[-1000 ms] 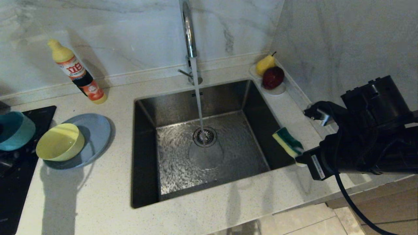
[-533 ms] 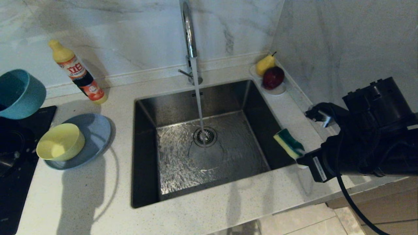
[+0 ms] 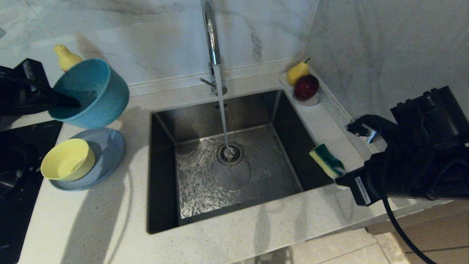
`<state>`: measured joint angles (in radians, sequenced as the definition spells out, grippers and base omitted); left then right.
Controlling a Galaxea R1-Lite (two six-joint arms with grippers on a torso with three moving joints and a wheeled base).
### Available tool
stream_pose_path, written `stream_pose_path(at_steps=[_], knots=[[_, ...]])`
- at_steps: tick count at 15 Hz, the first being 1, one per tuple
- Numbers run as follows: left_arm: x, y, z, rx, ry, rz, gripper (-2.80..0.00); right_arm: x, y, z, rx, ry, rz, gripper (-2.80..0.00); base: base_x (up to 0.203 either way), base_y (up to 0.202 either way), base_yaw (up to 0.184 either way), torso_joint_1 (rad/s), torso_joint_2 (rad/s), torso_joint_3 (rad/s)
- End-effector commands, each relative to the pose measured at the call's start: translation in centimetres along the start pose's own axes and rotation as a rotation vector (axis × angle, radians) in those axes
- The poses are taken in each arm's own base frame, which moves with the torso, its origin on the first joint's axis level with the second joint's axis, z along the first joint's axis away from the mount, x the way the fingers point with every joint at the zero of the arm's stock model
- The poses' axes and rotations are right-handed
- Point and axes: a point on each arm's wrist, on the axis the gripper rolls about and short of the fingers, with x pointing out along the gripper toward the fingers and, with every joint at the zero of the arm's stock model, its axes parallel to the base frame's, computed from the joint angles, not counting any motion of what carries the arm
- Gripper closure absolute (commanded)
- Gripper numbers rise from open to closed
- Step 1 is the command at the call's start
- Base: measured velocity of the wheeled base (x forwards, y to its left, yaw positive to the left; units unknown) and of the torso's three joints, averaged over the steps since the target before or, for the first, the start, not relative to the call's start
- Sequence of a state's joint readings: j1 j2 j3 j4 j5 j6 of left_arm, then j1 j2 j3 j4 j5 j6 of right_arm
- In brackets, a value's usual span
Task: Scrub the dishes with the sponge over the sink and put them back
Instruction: Pick up a bowl and the sponge, then wash the bowl
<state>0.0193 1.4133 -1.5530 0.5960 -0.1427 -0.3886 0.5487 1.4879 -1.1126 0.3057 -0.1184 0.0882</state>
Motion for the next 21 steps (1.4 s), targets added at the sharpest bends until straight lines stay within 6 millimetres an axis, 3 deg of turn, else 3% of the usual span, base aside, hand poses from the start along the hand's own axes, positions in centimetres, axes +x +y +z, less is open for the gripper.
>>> stream_pose_path(at_steps=[1, 4, 9, 13, 21], knots=[[3.2, -2.6, -1.5, 0.069, 0.097, -0.024, 0.0, -0.3, 0.0, 0.1, 0.0, -0.008, 0.0, 0.0, 0.0, 0.0, 0.0, 0.0, 0.0, 0.0], [5.5, -4.4, -2.6, 0.117, 0.142, -0.014, 0.0, -0.3, 0.0, 0.1, 0.0, -0.009, 0.0, 0.0, 0.0, 0.0, 0.0, 0.0, 0.0, 0.0], [13.8, -7.3, -5.6, 0.094, 0.196, 0.044, 0.0, -0.4, -0.1, 0.1, 0.006, -0.012, -0.001, 0.0, 0.0, 0.0, 0.0, 0.0, 0.0, 0.0], [18.5, -9.3, -7.9, 0.054, 0.16, 0.113, 0.0, -0.4, -0.1, 0.1, 0.006, -0.012, -0.001, 0.0, 0.0, 0.0, 0.0, 0.0, 0.0, 0.0], [23.1, -12.1, -8.1, -0.027, 0.087, 0.121, 0.0, -0.9, -0.1, 0.3, 0.002, -0.029, 0.0, 0.0, 0.0, 0.0, 0.0, 0.0, 0.0, 0.0]])
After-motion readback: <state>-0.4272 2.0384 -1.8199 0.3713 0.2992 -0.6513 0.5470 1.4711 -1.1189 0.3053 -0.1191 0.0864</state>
